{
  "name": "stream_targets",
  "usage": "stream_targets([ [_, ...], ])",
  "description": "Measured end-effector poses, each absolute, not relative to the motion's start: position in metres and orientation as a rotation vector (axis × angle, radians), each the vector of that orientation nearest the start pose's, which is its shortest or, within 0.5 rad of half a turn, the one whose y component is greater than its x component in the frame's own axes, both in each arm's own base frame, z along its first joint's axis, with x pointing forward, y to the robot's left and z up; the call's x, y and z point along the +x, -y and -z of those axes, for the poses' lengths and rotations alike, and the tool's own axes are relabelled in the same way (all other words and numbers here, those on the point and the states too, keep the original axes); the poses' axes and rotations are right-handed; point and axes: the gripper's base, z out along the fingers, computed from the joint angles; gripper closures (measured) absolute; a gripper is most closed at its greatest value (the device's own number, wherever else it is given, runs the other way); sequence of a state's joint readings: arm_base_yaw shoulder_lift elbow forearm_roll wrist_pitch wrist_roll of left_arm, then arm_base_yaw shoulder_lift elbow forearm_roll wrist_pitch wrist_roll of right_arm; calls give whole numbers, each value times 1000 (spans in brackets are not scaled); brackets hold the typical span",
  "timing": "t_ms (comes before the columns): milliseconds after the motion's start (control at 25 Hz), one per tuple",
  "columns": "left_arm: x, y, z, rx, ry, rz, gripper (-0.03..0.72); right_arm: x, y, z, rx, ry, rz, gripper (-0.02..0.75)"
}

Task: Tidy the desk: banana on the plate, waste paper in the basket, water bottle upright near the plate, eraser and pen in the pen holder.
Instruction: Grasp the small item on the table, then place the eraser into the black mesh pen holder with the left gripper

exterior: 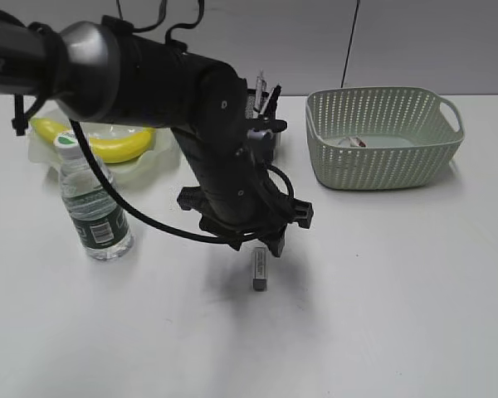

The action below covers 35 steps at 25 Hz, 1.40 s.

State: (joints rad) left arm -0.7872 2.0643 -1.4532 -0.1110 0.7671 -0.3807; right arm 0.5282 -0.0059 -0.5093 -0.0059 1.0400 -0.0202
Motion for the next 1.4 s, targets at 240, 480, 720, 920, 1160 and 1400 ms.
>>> stream_targets([
  [240, 287, 313, -140, 518, -2922, 311, 242, -5, 3, -282, -547, -1946, -317, 345],
  [480, 293, 319, -120, 530, -2942, 278, 295, -5, 4, -282, -547, -1945, -317, 346],
  [720, 298, 322, -118, 564, -2931, 240, 546, -5, 4, -282, -547, -1945, -317, 346],
  [920, 301, 324, -128, 583, -2961, 202, 547, -5, 4, -282, -547, -1945, -317, 346],
  [1160, 310, 329, -185, 599, -2843, 243, 547, -5, 4, -282, -547, -1945, -317, 346],
  [1400, 331, 316, -250, 572, -2618, 245, 547, -5, 4, -282, -546, -1945, -317, 346],
])
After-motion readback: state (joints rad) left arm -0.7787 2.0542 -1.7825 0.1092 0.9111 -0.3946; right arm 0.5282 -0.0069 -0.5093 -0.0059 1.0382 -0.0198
